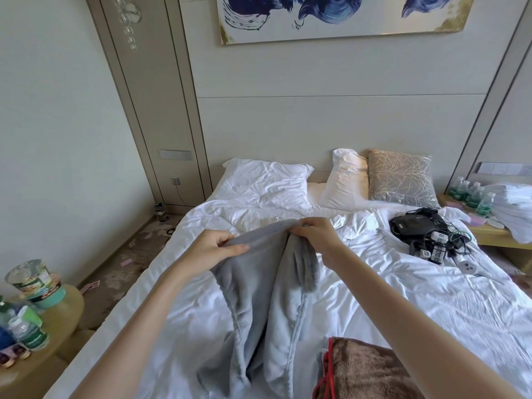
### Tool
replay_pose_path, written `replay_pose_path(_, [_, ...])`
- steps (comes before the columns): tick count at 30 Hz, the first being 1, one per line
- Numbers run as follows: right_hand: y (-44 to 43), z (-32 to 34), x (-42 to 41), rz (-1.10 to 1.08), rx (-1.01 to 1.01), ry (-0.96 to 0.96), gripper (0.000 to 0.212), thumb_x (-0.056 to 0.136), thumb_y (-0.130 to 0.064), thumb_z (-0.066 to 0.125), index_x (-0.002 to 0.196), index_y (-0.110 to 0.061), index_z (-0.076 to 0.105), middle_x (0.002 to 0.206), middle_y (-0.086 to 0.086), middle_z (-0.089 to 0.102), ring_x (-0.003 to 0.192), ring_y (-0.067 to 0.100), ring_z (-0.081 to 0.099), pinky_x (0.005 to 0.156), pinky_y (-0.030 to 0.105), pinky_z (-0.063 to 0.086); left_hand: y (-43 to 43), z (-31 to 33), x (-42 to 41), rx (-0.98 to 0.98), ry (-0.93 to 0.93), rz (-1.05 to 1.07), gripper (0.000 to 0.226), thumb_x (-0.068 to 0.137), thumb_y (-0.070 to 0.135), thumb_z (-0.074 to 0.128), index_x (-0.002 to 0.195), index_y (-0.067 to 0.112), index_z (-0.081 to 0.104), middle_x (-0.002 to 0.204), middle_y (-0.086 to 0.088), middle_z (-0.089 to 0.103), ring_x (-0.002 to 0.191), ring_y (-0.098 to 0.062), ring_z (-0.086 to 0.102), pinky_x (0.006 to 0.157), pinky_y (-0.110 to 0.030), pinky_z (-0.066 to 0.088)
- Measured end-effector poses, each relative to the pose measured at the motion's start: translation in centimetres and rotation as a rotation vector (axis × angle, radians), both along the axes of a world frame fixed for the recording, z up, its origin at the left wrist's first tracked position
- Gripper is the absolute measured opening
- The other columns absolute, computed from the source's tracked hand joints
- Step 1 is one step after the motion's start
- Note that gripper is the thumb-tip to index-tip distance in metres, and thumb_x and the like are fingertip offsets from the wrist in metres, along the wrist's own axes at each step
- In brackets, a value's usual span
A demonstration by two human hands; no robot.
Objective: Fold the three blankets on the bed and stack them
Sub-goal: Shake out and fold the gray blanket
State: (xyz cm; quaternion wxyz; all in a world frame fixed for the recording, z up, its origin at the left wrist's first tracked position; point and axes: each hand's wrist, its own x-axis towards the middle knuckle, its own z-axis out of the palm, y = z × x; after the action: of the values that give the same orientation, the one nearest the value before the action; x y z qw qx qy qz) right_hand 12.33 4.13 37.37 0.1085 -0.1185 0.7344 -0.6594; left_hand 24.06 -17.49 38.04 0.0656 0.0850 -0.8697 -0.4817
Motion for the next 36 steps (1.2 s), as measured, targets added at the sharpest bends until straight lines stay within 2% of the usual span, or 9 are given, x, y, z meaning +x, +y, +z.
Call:
replay_pose_path(4, [-0.4,0.4,0.6,-0.006,-0.155,-0.055,0.018,0.088,-0.009,0.066,0.106,-0.012,0.063,0.076,0.004,0.055,0.065,0.012,0.053,0.055,0.020,0.042,1.9,0.2,-0.7,0.229,0.090,0.115,0.040,0.087,0.031,0.072,0.067,0.008,0.046,0.061,-0.007,0.038,0.058,-0.017,0.040,0.053,-0.023,0.030])
replay_pose_path(8, [-0.6,2.1,1.7,0.235,-0.329,-0.086,0.026,0.089,0.008,0.052,0.108,-0.003,0.066,0.084,0.006,0.061,0.080,0.015,0.060,0.070,0.021,0.051,4.3,1.0,-1.5,0.584,0.129,0.091,0.035,0.086,0.030,0.072,0.091,-0.004,0.065,0.085,-0.015,0.064,0.085,-0.023,0.060,0.079,-0.031,0.045])
replay_pose_path(12, [-0.1,3.4,2.7,0.334,-0.275,0.172,0.051,0.075,0.023,0.048,0.118,-0.001,0.061,0.108,0.008,0.064,0.101,0.016,0.063,0.087,0.028,0.053,5.2,1.7,-1.9,0.797,0.127,0.004,0.036,0.089,0.025,0.068,0.118,0.004,0.063,0.118,-0.018,0.067,0.111,-0.025,0.064,0.096,-0.042,0.045])
replay_pose_path(15, [-0.5,3.6,3.0,0.181,0.092,0.572,0.045,0.072,0.008,0.068,0.114,-0.007,0.063,0.111,0.001,0.062,0.104,0.013,0.060,0.088,0.024,0.048,5.7,1.8,-2.2,0.827,0.134,-0.030,0.026,0.093,0.019,0.063,0.117,0.010,0.065,0.107,-0.010,0.071,0.101,-0.022,0.066,0.087,-0.034,0.049])
replay_pose_path(18, [-0.8,3.3,3.0,-0.003,0.381,0.778,0.023,0.076,-0.019,0.075,0.096,-0.014,0.064,0.099,-0.006,0.059,0.084,0.016,0.060,0.069,0.032,0.049,6.3,1.7,-2.3,0.794,0.145,-0.015,0.018,0.094,0.014,0.060,0.110,0.009,0.067,0.093,-0.010,0.066,0.088,-0.019,0.061,0.073,-0.027,0.046])
replay_pose_path(23, [-0.6,2.7,2.6,-0.154,0.466,0.978,0.025,0.081,-0.030,0.072,0.072,-0.009,0.061,0.088,-0.001,0.049,0.085,0.019,0.050,0.052,0.036,0.045,6.0,1.4,-2.3,0.814,0.132,-0.023,0.023,0.098,0.025,0.053,0.105,0.006,0.066,0.083,-0.013,0.049,0.074,-0.018,0.050,0.063,-0.025,0.044])
replay_pose_path(27, [-0.6,2.7,2.2,-0.145,0.408,0.915,0.029,0.077,-0.023,0.072,0.060,-0.013,0.052,0.085,-0.001,0.047,0.083,0.019,0.047,0.058,0.035,0.042,6.1,1.3,-1.8,0.728,0.139,-0.218,0.050,0.091,0.042,0.063,0.109,-0.005,0.060,0.071,-0.006,0.054,0.069,-0.014,0.057,0.064,-0.024,0.046])
replay_pose_path(31, [-0.8,2.8,1.4,0.005,0.326,0.655,0.049,0.078,-0.027,0.074,0.053,-0.020,0.032,0.060,-0.008,0.038,0.056,0.011,0.036,0.055,0.031,0.030,5.9,1.5,-2.0,0.478,0.166,-0.102,0.031,0.087,0.011,0.066,0.116,0.021,0.067,0.101,-0.003,0.074,0.093,-0.013,0.069,0.070,-0.020,0.052])
replay_pose_path(36, [1.3,1.3,0.0,0.311,0.163,0.329,0.034,0.080,-0.025,0.078,0.068,-0.003,0.055,0.064,0.001,0.040,0.061,0.008,0.036,0.053,0.022,0.026,4.7,2.5,-2.7,0.218,0.244,0.057,0.038,0.092,-0.004,0.039,0.099,0.017,0.069,0.072,0.009,0.065,0.065,-0.006,0.058,0.054,-0.018,0.043])
